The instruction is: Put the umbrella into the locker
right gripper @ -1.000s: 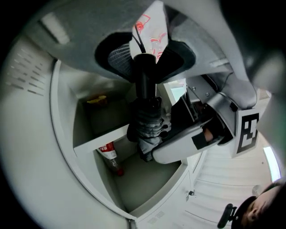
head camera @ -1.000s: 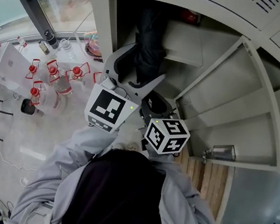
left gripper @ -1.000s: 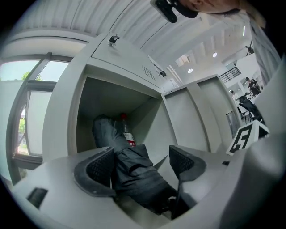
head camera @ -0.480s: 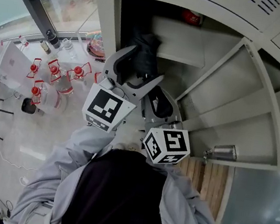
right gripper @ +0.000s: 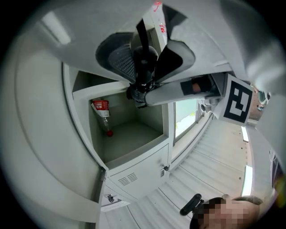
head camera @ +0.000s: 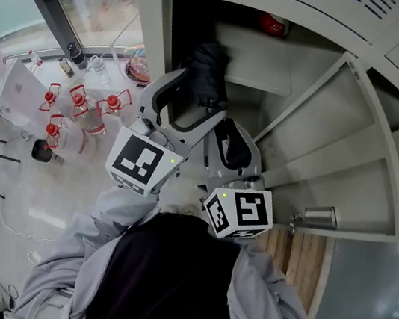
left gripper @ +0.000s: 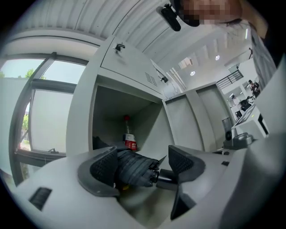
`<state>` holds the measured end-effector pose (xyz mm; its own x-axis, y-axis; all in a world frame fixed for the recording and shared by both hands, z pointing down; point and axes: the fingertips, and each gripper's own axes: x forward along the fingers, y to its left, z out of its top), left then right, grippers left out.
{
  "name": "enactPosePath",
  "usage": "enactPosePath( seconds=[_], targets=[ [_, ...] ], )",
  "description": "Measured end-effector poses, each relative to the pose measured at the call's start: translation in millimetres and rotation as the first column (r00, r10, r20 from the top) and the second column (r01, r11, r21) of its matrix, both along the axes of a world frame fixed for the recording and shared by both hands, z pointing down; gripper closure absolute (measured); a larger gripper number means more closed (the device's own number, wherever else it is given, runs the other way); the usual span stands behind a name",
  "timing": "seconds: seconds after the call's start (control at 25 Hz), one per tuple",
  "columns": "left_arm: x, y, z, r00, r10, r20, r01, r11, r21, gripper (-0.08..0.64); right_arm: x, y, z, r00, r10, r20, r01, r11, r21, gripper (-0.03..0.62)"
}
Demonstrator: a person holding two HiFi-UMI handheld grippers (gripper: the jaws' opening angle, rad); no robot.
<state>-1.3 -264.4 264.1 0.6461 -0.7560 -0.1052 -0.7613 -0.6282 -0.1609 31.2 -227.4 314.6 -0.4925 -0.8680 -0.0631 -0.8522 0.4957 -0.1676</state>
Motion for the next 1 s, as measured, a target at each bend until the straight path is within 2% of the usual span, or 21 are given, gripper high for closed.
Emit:
enactPosePath(
  seconds=[0.12,0.24,0.28,0.32,0.36,0.44,0.56,1.0],
  targets=[
    [-14.9,3.8,5.6,1.000,-0.003,-0.020,0.003,0.999,-0.036,0.204,-1.5,0.7,-6.8,1.000,-0.016,-0.014,0.016,0.999,0.031,0.457],
    [-30.2,3.5,15.4,1.000,-0.028,-0.003,0.027,0.997,-0.067,0.226,-1.8,0.9,-10.6,1.000,-0.021,-0.018,0.022,0.999,0.044,0.459],
    [-33.1,3.4,17.6,0.999,-0.032,0.005,0.033,0.997,-0.070,0.303,-1.9,0.9,-11.8,1.000,-0.022,-0.020,0.023,0.999,0.047,0.459],
    [-33.9,3.6,19.7,0.999,-0.032,0.017,0.033,0.997,-0.070,0.420,-2.2,1.1,-13.4,0.999,-0.022,-0.024,0.023,0.998,0.052,0.460],
    [-32.3,4.0,22.1,0.999,-0.027,0.036,0.030,0.997,-0.069,0.451,-2.9,1.3,-15.2,0.999,-0.021,-0.030,0.023,0.998,0.059,0.460],
    [-23.9,4.6,27.6,0.997,-0.013,0.080,0.019,0.997,-0.071,0.460,-4.2,1.5,-20.0,0.999,-0.018,-0.047,0.022,0.997,0.080,0.462],
    [-15.3,4.2,28.8,0.997,-0.012,0.082,0.018,0.998,-0.066,0.502,-4.3,-0.1,-27.2,0.997,-0.010,-0.074,0.018,0.993,0.113,0.468],
    [-11.2,-21.1,23.3,0.984,-0.090,0.151,0.091,0.996,-0.002,0.518,-8.0,-16.9,-43.6,0.984,-0.040,-0.173,0.066,0.987,0.148,0.469]
  ],
)
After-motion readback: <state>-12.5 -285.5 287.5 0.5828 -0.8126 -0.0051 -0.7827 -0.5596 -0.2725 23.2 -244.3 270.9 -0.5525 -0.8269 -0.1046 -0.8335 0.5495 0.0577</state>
